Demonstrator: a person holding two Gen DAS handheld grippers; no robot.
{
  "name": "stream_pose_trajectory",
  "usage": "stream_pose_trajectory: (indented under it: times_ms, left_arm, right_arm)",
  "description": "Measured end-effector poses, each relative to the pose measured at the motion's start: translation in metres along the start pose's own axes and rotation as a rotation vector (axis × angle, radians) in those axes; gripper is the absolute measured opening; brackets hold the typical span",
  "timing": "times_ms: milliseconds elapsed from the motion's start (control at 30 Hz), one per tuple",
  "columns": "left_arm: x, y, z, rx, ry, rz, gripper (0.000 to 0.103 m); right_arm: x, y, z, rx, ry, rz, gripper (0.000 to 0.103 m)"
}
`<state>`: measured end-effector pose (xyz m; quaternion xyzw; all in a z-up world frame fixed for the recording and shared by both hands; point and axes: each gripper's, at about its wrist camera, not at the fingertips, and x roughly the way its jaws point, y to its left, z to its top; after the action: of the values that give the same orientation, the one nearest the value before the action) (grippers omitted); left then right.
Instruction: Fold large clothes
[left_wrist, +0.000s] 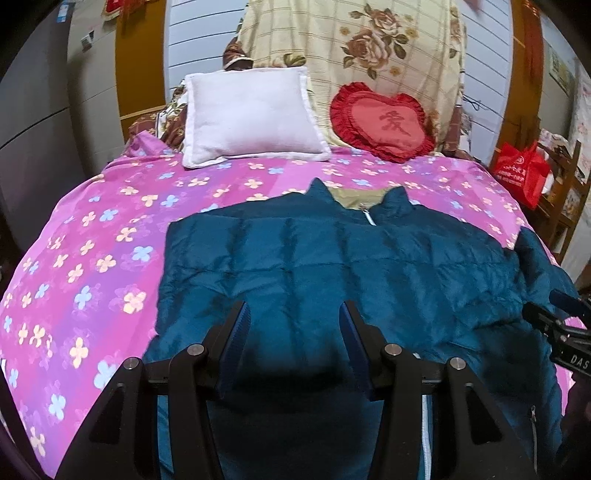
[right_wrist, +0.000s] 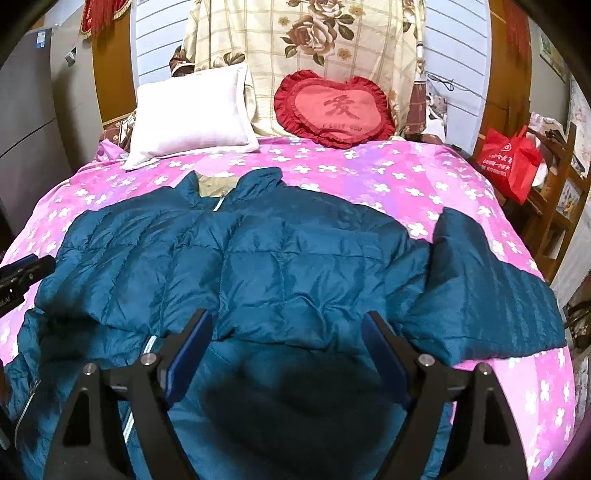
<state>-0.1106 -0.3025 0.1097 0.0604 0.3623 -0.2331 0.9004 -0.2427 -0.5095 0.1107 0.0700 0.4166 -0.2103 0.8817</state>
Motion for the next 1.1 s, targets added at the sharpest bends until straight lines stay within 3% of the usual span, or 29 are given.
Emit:
stream_pose_trajectory:
  times_ms: [300,600,1100]
  left_arm:
    - [-0.007,-0.032,-0.007,0.003,0.011,-0.054,0.032]
    - [-0.01,-0.058,-0.016,0.019,0.037,-0.125,0.032]
    - [-0.009,-0.061,-0.027,0.022,0.065,-0.169,0.032]
  right_arm:
    - [-0.011,-0.06,-0.014,0.064,0.0,-0.067,0.088]
    - [-0.009,-0.158,-0.035,0.166,0.024,-0.192,0.088]
    - [0.015,-0.339,-0.055,0.429,0.078,-0.449,0.088]
